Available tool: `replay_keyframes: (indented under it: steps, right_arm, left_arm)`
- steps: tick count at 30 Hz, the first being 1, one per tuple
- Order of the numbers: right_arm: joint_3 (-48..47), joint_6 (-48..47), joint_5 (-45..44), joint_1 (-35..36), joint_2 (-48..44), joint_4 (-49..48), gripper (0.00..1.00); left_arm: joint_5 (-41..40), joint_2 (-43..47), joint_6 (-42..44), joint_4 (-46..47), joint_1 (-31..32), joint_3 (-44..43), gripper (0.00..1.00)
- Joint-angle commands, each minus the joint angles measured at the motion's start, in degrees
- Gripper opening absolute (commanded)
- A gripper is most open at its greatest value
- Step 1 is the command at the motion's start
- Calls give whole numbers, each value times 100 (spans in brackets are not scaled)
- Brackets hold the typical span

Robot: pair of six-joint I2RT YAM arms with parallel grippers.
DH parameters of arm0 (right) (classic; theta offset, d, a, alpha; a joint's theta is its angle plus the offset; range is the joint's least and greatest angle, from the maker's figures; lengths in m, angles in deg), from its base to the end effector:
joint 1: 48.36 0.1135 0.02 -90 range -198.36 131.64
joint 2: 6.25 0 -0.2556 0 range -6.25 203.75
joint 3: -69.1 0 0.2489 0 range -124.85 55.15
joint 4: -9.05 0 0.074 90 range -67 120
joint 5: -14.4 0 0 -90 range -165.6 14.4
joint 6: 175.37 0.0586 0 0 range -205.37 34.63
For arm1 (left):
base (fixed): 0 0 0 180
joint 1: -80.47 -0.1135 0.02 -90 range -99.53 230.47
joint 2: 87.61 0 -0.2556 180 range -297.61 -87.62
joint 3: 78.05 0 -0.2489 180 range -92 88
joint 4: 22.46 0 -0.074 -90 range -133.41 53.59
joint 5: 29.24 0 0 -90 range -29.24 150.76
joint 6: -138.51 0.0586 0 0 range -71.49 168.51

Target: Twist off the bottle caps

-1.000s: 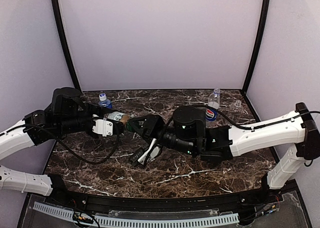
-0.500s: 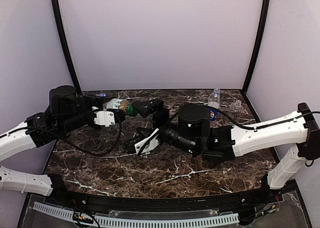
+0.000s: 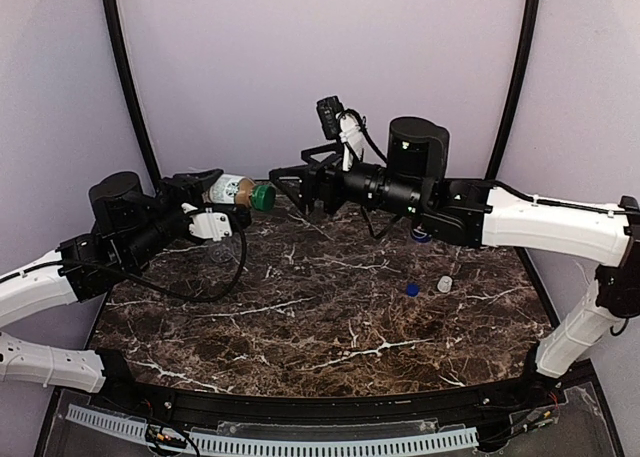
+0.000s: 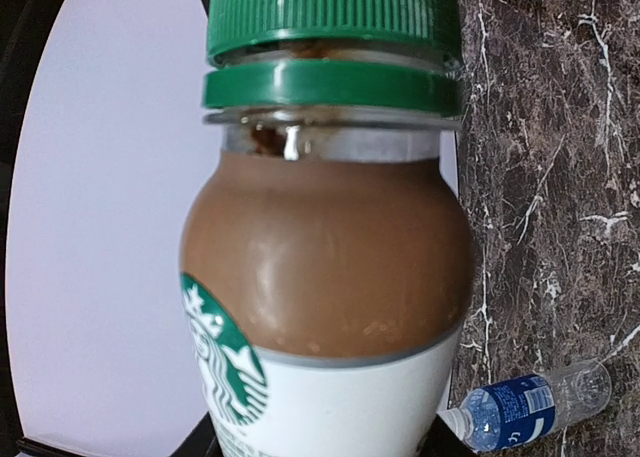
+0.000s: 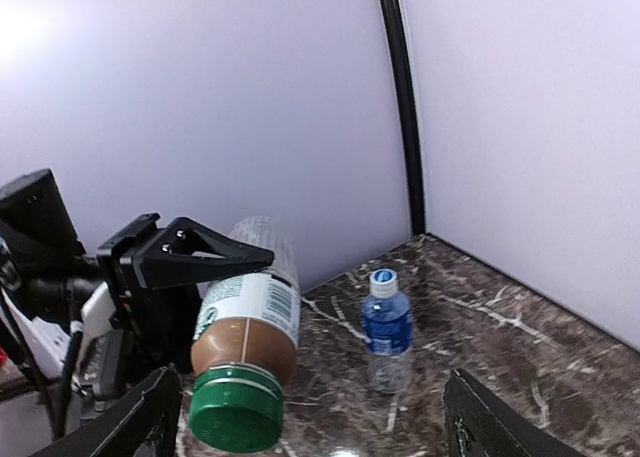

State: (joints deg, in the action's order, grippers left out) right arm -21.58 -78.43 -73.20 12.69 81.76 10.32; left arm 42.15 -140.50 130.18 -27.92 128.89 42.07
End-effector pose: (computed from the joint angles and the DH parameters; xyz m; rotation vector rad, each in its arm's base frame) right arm 0.1877 0.3444 0.3838 -0.7720 1.4346 0.9615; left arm 0.1748 -0.1689 0.3511 1.3094 0.9002 0.7065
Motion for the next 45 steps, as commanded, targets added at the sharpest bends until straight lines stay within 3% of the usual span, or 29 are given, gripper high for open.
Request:
replay_keyframes:
  steps: [1, 7, 15, 21, 28, 32, 35, 41, 45]
  right_arm:
    - [-270, 2634, 1049, -37, 371, 116, 87]
    - [-493, 3539, 1486, -70, 728, 157, 93]
    - [-289, 3650, 1294, -72, 668, 117, 60]
    - [-328, 3594, 1265, -76, 698, 97, 49]
    - [-396, 3518, 1187, -70, 723, 199, 0]
    - [-580, 3190, 1336, -53, 787, 426, 0]
    - [-760, 2020, 1097, 127, 700, 728, 0]
    - [-424, -3191, -788, 1253, 352, 940, 0]
    - [-54, -5601, -1369, 1603, 333, 892, 0]
  left_arm:
    - [-111, 28, 269, 352, -10, 101, 23]
    - [-91, 14, 353, 364, -8, 111, 24]
    - [-83, 53, 355, 353, -8, 138, 24]
    - [-52, 74, 367, 314, -14, 184, 23]
    - [-29, 109, 349, 284, -18, 216, 23]
    - [-17, 119, 319, 276, -11, 221, 23]
    - [67, 150, 181, 93, -12, 160, 23]
    - [675, 264, -497, -1178, -20, -179, 19]
    - [991, 280, -735, -1794, -9, -309, 17]
